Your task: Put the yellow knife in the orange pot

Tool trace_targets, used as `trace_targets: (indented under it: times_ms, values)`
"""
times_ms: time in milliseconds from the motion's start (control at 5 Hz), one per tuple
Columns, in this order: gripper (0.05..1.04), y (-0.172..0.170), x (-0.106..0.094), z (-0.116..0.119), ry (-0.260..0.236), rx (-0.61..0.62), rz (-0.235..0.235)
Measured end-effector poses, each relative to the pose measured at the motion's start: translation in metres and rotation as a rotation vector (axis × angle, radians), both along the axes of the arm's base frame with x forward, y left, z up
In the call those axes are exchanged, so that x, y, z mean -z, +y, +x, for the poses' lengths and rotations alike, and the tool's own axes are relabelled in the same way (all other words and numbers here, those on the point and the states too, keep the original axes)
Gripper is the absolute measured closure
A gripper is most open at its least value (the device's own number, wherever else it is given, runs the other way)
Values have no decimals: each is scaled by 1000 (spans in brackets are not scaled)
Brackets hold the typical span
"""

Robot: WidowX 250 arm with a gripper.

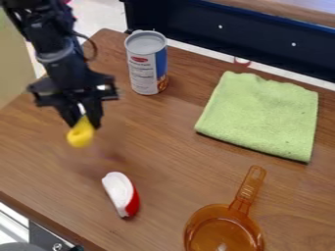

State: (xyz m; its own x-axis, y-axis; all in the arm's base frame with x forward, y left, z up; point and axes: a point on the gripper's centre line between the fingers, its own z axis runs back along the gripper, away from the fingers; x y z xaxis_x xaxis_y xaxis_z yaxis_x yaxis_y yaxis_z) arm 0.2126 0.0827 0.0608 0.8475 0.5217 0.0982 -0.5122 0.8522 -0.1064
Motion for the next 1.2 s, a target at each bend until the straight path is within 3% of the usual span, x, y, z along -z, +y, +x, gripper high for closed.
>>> trace_targets:
  times_ms: [200, 400, 600, 800, 1000, 1200]
  values:
    - [772, -45, -6, -7, -64, -42, -48]
    - [772, -86, -11, -10, -61, -70, -88]
    - [772, -125, -10, -12, -57, -108, -54]
    - [772, -160, 0, -19, -32, -85, -17]
    - [772, -184, 17, -23, -37, -12, 17]
    - [772, -200, 28, -25, -138, 56, 14]
